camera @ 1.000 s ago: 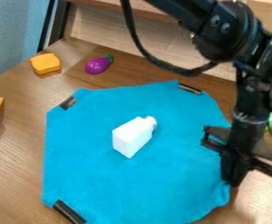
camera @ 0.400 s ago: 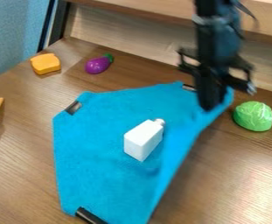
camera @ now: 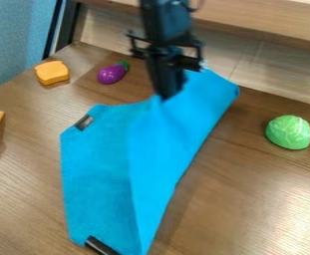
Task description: Fold the cloth from right to left to cover the white figure
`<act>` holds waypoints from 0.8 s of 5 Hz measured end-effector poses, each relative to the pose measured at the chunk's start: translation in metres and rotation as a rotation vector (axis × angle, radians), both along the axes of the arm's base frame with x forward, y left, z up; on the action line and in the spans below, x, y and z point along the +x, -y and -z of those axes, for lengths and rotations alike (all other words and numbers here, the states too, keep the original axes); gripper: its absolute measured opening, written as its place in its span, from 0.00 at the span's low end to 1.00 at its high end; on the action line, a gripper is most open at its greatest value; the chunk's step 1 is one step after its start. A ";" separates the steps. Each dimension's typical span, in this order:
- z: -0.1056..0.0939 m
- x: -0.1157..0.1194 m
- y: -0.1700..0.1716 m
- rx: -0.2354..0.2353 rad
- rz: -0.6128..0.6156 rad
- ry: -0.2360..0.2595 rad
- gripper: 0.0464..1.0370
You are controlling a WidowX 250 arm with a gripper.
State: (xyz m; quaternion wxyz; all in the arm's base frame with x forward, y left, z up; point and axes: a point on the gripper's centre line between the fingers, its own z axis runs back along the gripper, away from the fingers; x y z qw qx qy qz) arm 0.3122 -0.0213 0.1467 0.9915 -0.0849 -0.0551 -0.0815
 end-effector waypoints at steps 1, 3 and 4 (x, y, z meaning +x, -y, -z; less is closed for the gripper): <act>0.008 -0.008 -0.028 0.020 -0.032 -0.021 0.01; 0.047 0.005 -0.063 0.115 0.134 -0.027 0.05; 0.069 0.013 -0.069 0.134 0.209 -0.064 0.20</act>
